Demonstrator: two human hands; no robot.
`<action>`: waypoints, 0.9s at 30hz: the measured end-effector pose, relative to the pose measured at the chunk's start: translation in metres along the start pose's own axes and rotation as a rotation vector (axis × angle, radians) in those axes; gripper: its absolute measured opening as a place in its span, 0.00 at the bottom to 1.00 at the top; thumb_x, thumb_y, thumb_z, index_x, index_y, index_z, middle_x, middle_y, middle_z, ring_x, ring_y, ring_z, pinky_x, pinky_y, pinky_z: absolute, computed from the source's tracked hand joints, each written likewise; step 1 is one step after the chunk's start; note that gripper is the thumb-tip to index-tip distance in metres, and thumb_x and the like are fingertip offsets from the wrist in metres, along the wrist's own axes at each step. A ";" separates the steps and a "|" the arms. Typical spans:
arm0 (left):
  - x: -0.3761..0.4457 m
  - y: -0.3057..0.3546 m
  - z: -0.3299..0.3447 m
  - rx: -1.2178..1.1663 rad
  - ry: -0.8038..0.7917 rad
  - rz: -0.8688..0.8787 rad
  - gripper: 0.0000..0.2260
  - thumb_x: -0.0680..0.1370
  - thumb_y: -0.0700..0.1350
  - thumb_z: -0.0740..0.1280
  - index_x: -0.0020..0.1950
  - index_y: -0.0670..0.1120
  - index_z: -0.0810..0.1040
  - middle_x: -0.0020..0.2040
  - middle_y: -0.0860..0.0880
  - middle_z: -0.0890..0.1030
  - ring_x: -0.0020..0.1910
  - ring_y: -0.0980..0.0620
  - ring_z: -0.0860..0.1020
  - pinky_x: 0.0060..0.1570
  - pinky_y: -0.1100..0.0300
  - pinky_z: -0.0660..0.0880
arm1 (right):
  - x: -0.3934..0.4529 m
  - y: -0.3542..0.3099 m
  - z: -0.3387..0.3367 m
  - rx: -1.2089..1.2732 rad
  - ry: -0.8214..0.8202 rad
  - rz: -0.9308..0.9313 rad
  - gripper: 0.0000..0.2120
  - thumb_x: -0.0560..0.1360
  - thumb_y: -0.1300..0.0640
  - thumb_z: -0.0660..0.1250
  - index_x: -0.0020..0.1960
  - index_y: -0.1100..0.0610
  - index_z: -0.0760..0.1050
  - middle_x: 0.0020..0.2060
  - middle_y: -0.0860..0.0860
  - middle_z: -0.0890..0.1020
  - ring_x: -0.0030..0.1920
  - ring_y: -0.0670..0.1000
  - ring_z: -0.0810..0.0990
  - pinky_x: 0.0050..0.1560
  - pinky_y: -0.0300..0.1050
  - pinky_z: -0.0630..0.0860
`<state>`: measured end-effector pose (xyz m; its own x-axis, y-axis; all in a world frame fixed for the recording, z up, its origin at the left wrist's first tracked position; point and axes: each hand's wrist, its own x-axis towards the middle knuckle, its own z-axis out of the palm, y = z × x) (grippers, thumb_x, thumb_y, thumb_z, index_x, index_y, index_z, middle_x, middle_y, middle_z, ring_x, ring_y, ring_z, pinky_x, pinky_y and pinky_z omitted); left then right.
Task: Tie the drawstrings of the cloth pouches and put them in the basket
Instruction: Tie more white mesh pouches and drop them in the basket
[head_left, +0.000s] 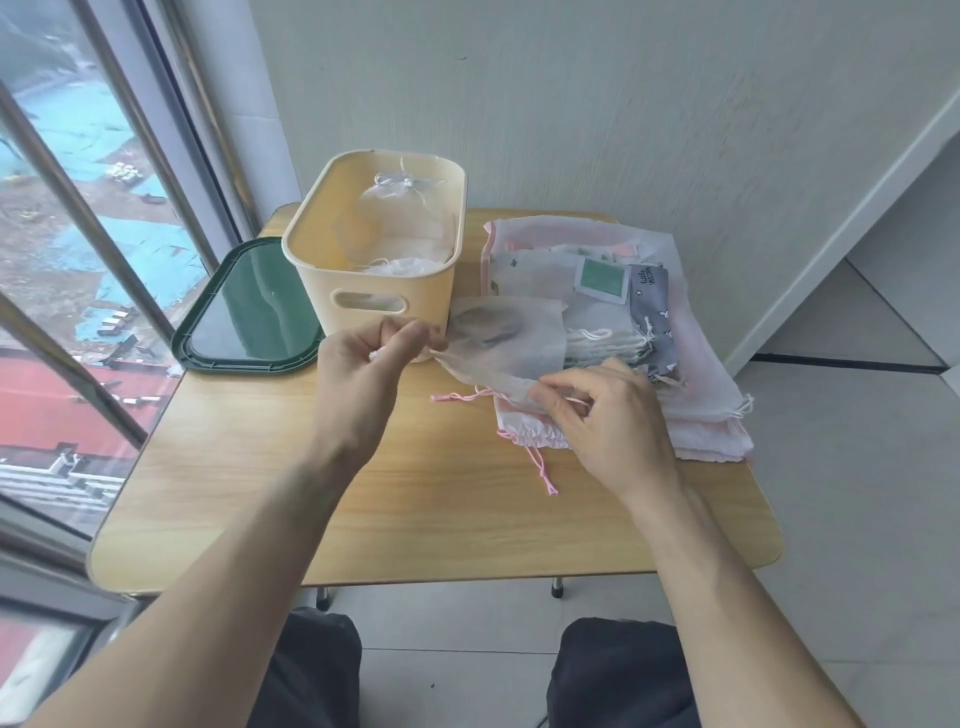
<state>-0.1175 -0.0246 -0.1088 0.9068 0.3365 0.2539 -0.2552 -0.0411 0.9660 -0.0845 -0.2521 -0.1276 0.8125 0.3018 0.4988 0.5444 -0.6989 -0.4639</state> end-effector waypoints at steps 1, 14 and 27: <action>0.000 0.001 0.003 -0.079 -0.009 -0.007 0.19 0.77 0.35 0.66 0.27 0.44 0.67 0.32 0.48 0.83 0.46 0.47 0.84 0.51 0.56 0.77 | 0.000 -0.002 0.000 0.016 -0.048 -0.006 0.07 0.75 0.50 0.75 0.47 0.53 0.87 0.31 0.43 0.81 0.36 0.50 0.73 0.40 0.48 0.73; -0.016 -0.001 0.009 0.404 -0.177 0.206 0.23 0.78 0.41 0.66 0.29 0.47 0.56 0.26 0.53 0.57 0.27 0.55 0.57 0.27 0.59 0.55 | -0.008 -0.003 -0.013 0.644 -0.326 0.388 0.05 0.79 0.58 0.70 0.52 0.57 0.83 0.33 0.51 0.84 0.38 0.50 0.84 0.50 0.43 0.79; -0.017 0.002 0.016 0.069 -0.350 -0.113 0.19 0.82 0.51 0.60 0.34 0.46 0.65 0.28 0.49 0.66 0.27 0.51 0.64 0.29 0.55 0.65 | -0.005 -0.027 -0.019 1.759 -0.079 0.730 0.08 0.77 0.58 0.60 0.51 0.56 0.77 0.21 0.45 0.67 0.25 0.44 0.72 0.33 0.41 0.77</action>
<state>-0.1282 -0.0450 -0.1101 0.9908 0.0010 0.1354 -0.1348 -0.0891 0.9869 -0.1075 -0.2469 -0.1033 0.9276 0.3548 -0.1166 -0.3356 0.6551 -0.6769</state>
